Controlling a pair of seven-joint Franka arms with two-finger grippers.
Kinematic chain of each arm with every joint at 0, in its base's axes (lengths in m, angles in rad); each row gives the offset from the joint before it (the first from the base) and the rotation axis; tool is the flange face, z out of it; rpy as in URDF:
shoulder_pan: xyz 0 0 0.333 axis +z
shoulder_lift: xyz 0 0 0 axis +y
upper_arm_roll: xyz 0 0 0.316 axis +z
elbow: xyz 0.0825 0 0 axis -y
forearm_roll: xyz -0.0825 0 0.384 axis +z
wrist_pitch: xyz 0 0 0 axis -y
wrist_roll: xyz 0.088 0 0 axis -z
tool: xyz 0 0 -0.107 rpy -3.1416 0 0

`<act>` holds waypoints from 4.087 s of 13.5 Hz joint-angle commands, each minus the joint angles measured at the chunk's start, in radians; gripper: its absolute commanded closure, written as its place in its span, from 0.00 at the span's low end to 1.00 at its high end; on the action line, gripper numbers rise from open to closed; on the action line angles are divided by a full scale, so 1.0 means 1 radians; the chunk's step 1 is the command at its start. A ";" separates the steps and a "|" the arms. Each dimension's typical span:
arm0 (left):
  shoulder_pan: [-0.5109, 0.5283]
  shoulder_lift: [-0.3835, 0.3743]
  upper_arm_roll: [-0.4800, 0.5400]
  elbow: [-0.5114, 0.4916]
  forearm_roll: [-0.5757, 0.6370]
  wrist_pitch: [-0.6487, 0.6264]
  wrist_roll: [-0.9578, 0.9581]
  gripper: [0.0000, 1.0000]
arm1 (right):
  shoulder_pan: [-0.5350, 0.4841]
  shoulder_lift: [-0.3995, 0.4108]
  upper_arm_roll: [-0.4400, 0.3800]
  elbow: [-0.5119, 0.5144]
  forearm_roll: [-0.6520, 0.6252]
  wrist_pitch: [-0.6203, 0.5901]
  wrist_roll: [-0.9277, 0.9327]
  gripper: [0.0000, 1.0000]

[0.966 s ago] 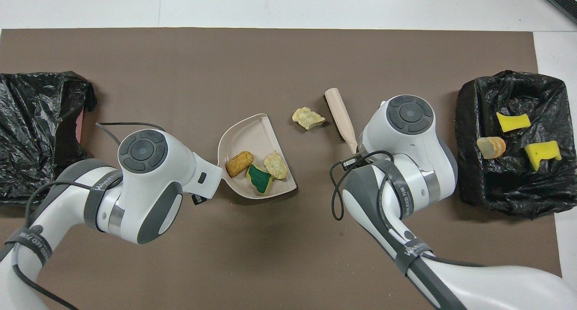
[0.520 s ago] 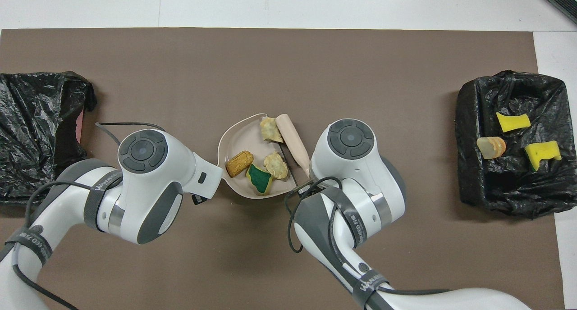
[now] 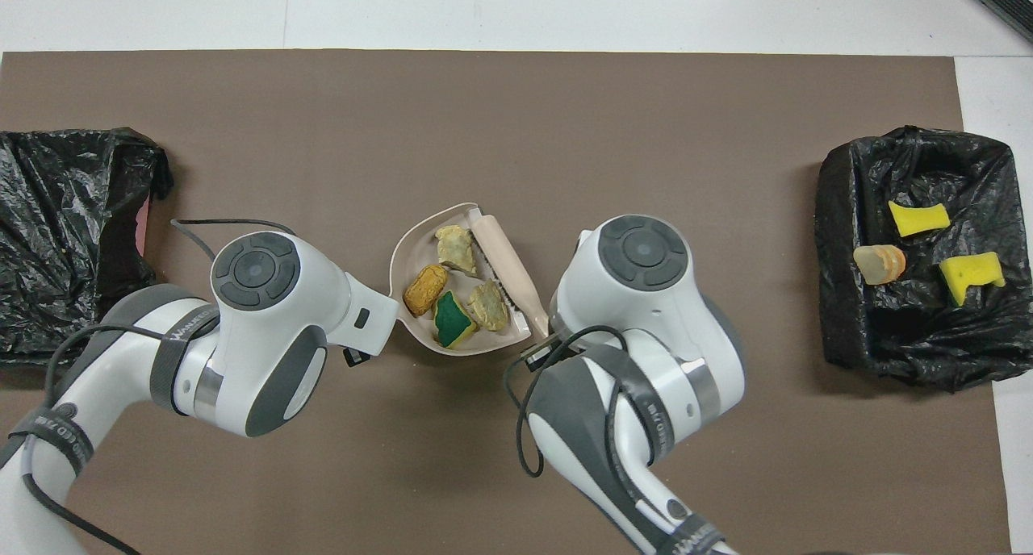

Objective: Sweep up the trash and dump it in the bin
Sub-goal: 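Carry the loaded dustpan to the trash bag with the left gripper, then tip the dustpan over the trash bag with the left gripper, then set the brush down on the table with the right gripper and withdraw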

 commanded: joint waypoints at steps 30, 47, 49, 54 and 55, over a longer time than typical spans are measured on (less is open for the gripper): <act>0.789 0.017 0.019 0.514 -0.003 -0.513 0.322 1.00 | 0.435 -0.110 0.007 -0.269 -0.003 0.199 0.921 0.91; 0.783 0.216 0.015 0.736 0.632 -0.360 0.686 1.00 | 0.163 -0.123 -0.004 0.056 -0.044 -0.146 0.568 0.00; 0.760 0.216 0.015 0.738 0.684 -0.358 0.692 1.00 | 0.136 -0.126 -0.019 0.113 -0.112 -0.204 0.507 0.00; 0.728 0.225 0.012 0.765 0.773 -0.338 0.693 1.00 | 0.021 -0.203 -0.126 0.148 -0.124 -0.252 0.150 0.00; 0.719 0.234 0.015 0.770 0.778 -0.338 0.693 1.00 | 0.000 -0.208 -0.149 0.150 -0.124 -0.264 0.098 0.00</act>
